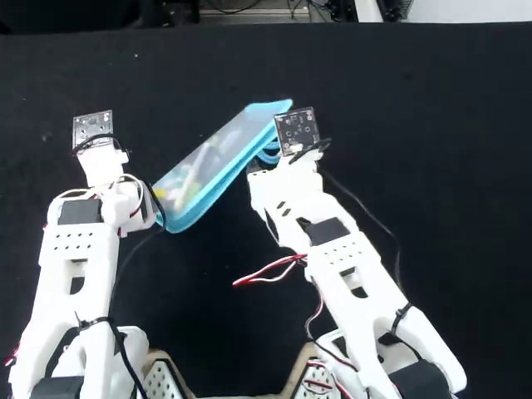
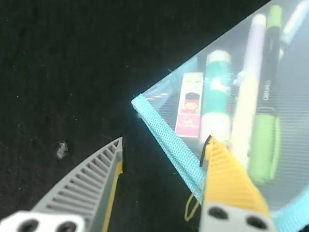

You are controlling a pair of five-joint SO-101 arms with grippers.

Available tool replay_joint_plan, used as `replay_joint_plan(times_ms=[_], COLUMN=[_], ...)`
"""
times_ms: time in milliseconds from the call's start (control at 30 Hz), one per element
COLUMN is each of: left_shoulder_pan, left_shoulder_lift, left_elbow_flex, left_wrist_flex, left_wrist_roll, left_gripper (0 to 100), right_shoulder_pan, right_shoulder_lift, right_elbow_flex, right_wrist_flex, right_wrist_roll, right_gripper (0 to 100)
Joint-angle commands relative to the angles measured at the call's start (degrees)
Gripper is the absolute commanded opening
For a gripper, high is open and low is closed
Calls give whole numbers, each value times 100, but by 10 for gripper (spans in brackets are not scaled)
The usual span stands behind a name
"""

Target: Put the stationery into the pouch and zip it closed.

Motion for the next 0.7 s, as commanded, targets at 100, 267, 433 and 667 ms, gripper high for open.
replay_joint_plan(times_ms=[100,267,433,667], left_shoulder_pan=[163,356,-470,-145], left_shoulder_lift=[-26,-97,-70,246], left_elbow_flex=[-22,48,-884,-813], left_wrist_flex=[-26,132,1204,1354], left_wrist_roll=[-18,-316,-1160,-2048], left_gripper=[266,266,266,266], right_shoulder_pan=[360,527,747,747], right_shoulder_lift=[13,-4,4,-4], right_elbow_flex=[-57,-57,-92,-92], right_wrist_flex=[-167,-167,-176,-176], right_wrist_roll=[0,0,0,0], right_gripper=[289,289,289,289])
